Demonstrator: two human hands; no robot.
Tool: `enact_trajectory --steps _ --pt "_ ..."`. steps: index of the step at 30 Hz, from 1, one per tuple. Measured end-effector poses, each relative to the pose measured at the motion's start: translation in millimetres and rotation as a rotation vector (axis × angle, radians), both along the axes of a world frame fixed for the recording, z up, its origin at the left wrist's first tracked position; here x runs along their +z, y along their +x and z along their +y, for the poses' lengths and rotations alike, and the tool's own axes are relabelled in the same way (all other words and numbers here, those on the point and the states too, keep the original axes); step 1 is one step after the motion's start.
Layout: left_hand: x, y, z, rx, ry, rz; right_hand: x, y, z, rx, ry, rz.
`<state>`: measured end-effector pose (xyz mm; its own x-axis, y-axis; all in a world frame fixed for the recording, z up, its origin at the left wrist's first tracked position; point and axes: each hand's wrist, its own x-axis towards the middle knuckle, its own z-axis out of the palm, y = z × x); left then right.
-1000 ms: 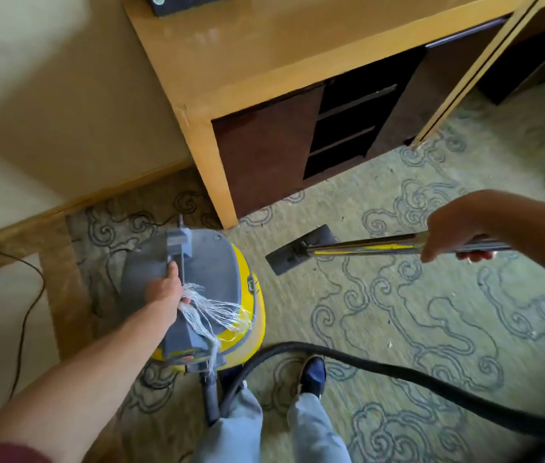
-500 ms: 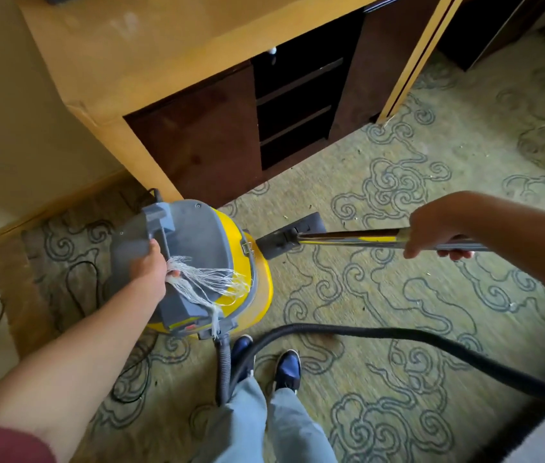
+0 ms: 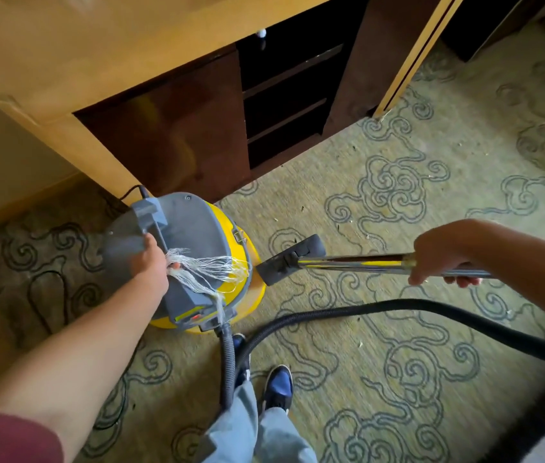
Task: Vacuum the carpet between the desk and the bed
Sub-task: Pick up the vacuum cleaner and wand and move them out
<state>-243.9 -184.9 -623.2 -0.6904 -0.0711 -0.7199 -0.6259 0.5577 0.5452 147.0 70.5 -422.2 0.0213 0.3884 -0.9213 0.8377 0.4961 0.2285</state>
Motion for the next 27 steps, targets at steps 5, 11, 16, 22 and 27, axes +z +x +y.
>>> enact_trajectory --steps 5,11,16,22,27 --pt "-24.5 -20.5 14.6 0.011 0.028 -0.029 -16.9 -9.6 10.2 -0.016 0.002 -0.011" --pt "-50.9 -33.4 30.0 0.056 0.065 -0.064 -37.5 -33.5 8.6 -0.012 0.031 0.031" --pt "-46.8 -44.9 48.3 0.031 0.105 -0.054 -51.1 -62.3 -3.6 -0.018 0.055 0.084" --pt "-33.0 -30.6 61.9 -0.174 -0.062 0.025 -40.2 -78.3 -5.6 0.012 0.102 0.092" --pt "-25.0 -38.7 62.8 -0.323 -0.155 0.038 -29.0 -93.5 -21.6 0.087 0.141 0.087"
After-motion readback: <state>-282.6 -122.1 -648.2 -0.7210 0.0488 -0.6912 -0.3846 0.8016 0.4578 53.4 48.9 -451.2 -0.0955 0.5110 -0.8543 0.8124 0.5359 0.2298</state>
